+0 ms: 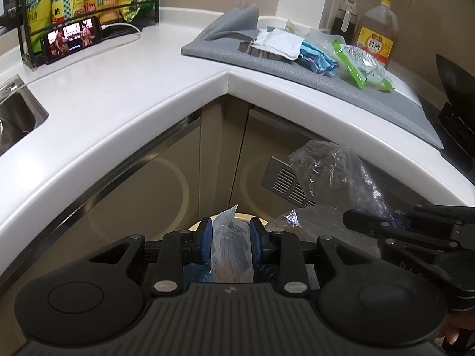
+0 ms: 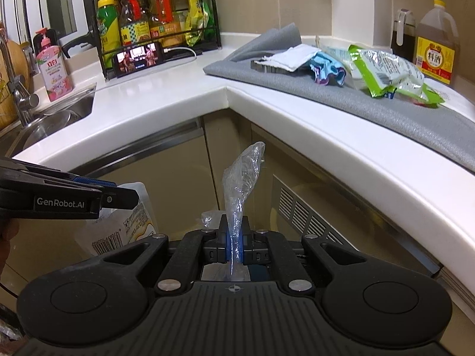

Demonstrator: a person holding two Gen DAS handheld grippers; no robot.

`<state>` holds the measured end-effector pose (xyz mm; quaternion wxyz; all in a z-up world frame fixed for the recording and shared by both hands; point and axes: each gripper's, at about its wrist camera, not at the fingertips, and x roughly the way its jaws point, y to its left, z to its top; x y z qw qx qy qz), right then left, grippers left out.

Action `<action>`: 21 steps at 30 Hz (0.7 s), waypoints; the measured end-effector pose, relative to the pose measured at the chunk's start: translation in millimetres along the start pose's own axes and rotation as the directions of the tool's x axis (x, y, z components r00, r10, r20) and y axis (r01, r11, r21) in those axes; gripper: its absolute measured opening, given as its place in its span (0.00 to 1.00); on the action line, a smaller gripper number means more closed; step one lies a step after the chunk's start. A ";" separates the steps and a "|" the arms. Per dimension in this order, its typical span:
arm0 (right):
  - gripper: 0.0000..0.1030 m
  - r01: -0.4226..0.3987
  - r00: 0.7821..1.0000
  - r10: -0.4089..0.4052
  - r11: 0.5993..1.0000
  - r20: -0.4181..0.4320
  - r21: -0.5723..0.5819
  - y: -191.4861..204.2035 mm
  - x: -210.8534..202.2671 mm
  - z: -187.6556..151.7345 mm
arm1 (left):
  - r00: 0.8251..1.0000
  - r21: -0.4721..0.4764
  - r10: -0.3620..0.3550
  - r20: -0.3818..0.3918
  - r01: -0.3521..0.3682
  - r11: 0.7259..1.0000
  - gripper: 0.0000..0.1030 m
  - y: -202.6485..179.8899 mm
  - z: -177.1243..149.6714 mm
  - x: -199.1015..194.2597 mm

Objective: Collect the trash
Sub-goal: 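Carry both held plastic bags down over the blue trash bin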

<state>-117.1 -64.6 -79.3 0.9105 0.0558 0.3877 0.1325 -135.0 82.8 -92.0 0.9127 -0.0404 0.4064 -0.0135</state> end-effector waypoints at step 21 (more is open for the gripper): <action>0.06 -0.011 0.991 0.009 1.000 -0.131 -0.015 -2.7 65.4 -17.3 | 0.991 0.014 0.037 -0.129 -0.035 0.999 0.29 -6.4 -1.0 67.3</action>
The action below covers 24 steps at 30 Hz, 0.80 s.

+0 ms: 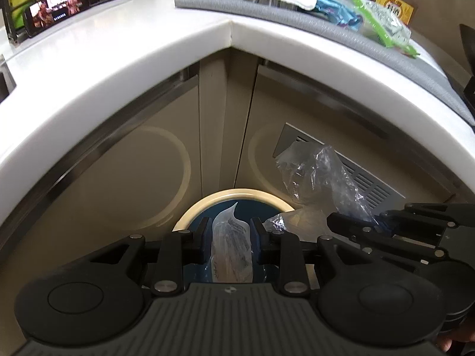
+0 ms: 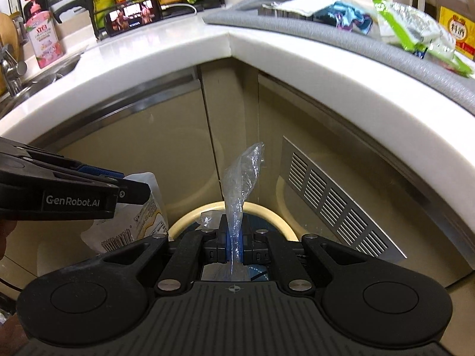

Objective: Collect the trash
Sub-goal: 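Carry both held plastic bags down over the blue trash bin, then open both tools to drop the plastic bags into the bin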

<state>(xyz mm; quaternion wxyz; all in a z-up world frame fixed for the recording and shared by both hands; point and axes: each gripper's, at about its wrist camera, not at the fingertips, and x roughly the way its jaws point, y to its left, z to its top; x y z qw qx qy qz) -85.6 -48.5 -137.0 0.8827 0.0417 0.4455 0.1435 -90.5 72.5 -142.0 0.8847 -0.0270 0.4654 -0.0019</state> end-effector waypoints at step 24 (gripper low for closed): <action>0.06 0.006 0.992 -0.002 1.000 -0.127 0.027 -16.4 76.2 -0.9 | 0.994 0.012 0.008 -0.107 -0.007 1.000 0.29 -6.1 22.4 77.3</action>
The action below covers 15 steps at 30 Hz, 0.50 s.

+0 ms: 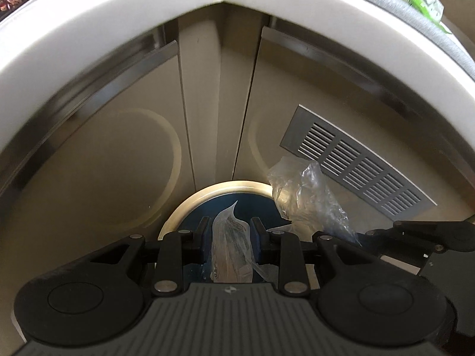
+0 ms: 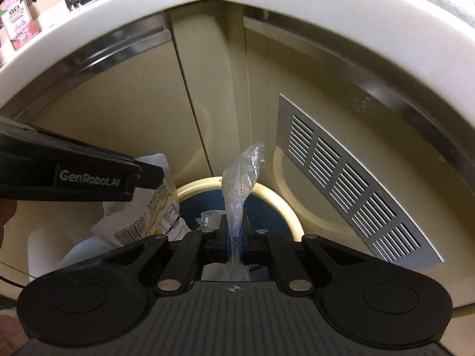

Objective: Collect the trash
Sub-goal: 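Open both tools to drop the plastic bags into the bin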

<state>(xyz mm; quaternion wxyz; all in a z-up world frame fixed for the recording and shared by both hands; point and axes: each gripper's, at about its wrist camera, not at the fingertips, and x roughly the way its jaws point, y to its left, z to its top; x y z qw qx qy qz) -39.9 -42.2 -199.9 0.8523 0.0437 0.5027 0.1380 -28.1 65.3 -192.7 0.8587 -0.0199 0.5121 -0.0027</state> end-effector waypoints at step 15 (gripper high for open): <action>0.44 0.035 0.999 -0.035 0.999 -0.018 -0.020 1.0 25.5 7.3 | 0.998 0.043 0.036 0.051 -0.038 0.998 0.89 -4.1 1.2 4.3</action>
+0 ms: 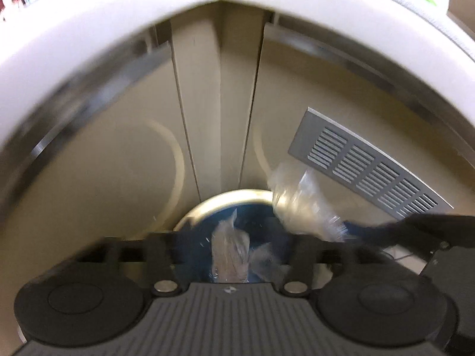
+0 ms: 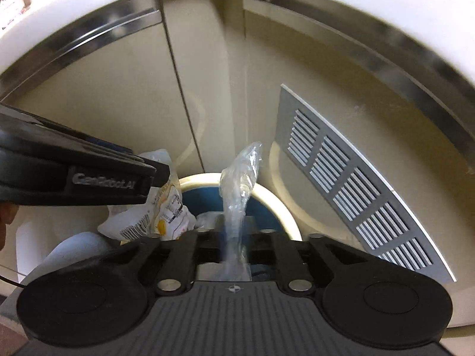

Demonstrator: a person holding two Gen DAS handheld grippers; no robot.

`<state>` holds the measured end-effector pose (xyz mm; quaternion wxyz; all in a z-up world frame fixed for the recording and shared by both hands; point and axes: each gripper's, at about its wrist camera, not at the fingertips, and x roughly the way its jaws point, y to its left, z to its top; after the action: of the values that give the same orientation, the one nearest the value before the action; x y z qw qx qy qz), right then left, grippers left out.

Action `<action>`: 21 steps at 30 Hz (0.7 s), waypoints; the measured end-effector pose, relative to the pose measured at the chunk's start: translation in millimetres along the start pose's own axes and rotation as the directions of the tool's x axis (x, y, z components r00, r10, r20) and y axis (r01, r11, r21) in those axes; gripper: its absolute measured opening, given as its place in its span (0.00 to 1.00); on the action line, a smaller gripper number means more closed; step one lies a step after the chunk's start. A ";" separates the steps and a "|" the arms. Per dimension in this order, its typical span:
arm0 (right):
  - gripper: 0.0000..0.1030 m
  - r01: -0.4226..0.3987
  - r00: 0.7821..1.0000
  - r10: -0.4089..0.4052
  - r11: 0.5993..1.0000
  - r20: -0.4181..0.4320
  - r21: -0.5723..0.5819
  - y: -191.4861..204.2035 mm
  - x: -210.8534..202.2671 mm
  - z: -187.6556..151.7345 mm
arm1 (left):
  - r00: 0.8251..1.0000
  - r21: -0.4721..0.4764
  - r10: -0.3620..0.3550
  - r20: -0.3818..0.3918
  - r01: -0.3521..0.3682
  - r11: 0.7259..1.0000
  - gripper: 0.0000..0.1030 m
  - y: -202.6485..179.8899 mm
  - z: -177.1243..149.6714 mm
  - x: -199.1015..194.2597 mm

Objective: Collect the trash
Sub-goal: 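Open both tools to drop the plastic bags into the bin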

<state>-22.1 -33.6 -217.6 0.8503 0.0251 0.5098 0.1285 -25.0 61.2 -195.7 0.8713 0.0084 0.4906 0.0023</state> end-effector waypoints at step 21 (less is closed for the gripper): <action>0.88 -0.006 0.991 0.012 0.999 0.135 -0.043 13.6 -122.1 -30.2 | 0.991 -0.050 0.027 0.128 -0.021 0.999 1.00 15.0 -73.5 -126.1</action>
<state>-105.7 -52.9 -124.6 0.8826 0.0181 0.4481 0.1412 -153.2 75.6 -125.7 0.9009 -0.0065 0.4333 0.0242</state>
